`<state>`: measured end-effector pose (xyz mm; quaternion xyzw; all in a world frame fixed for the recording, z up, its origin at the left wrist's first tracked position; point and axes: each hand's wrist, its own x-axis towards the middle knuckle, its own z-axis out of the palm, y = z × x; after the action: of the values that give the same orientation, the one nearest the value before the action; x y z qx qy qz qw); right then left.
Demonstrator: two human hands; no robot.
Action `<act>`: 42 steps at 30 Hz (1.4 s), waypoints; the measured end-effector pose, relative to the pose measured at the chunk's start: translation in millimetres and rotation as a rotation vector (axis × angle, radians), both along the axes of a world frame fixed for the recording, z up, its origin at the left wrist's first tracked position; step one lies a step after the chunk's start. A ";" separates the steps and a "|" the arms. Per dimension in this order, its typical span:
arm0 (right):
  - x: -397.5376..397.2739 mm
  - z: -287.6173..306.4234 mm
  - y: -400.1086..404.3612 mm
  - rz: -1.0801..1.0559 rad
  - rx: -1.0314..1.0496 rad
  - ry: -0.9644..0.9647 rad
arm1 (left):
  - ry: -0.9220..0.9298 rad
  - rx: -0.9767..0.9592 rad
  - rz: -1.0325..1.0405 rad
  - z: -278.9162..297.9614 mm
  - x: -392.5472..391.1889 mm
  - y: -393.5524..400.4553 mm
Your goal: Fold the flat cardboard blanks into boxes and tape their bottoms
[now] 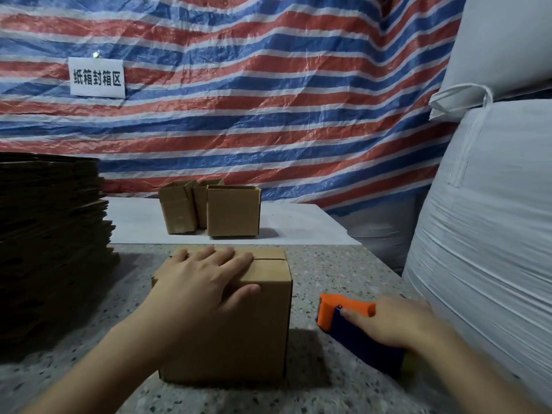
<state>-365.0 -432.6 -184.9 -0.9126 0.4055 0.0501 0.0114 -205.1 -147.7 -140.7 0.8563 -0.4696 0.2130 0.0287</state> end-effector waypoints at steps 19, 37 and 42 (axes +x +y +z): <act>0.3 -19.7 6.6 0.056 0.034 -0.498 | -0.015 0.001 0.020 -4.2 3.4 -2.2; 72.5 136.7 82.7 0.610 1.586 -1.278 | 0.105 -0.008 0.043 1.8 0.4 -0.7; 91.5 131.2 90.7 0.634 1.640 -1.168 | 0.205 -0.163 -0.001 0.1 1.4 -0.8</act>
<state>-273.6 -341.9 -53.7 -0.5723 -0.0779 -0.1376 0.8047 -203.7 -148.5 -140.5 0.8681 -0.4460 0.1618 0.1462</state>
